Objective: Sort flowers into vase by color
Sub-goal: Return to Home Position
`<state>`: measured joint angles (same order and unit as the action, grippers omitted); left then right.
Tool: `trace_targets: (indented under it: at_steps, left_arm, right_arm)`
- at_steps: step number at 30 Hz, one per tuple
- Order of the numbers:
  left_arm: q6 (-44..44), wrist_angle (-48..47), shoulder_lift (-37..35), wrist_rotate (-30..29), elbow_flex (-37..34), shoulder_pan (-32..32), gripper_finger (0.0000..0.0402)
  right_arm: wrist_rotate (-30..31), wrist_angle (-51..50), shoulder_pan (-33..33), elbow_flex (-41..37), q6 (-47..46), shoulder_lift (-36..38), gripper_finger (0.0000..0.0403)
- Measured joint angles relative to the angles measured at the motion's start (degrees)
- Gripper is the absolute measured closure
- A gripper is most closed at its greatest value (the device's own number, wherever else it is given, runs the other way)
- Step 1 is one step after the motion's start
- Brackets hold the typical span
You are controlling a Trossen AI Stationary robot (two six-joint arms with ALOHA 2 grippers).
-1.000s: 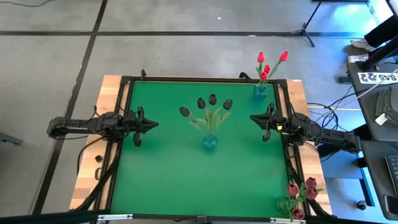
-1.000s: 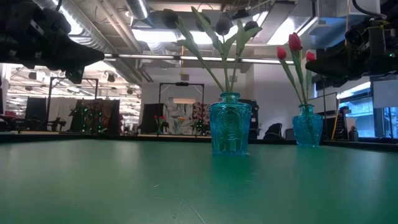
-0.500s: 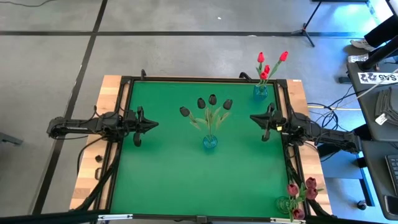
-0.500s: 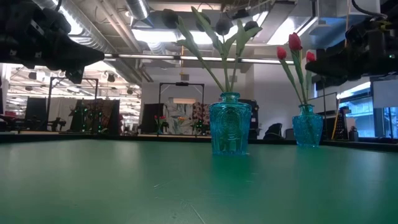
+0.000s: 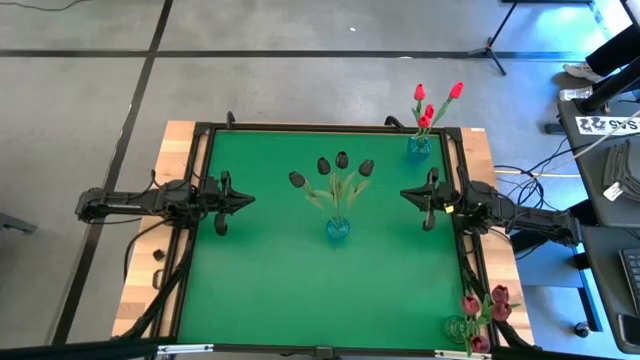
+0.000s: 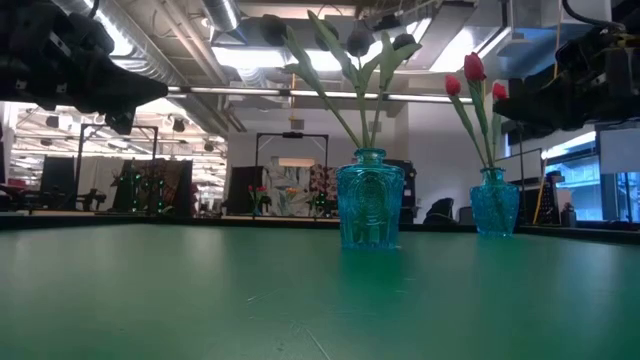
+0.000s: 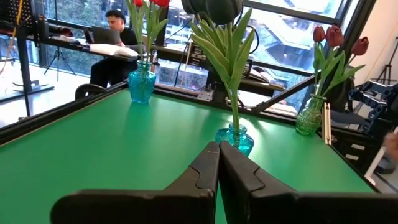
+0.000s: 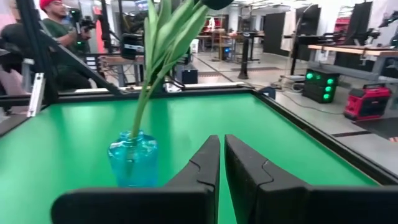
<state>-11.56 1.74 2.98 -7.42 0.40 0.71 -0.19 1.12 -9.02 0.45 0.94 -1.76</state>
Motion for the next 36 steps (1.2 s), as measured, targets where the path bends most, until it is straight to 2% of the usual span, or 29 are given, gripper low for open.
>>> trace_targets:
  at_steps: [36]
  left_arm:
    - [0.0, 0.0, 0.0, 0.0, 0.0, 0.0, 0.0395]
  right_arm:
    - [0.6, -0.3, 0.0, 0.0, 0.8, -0.2, 0.0377]
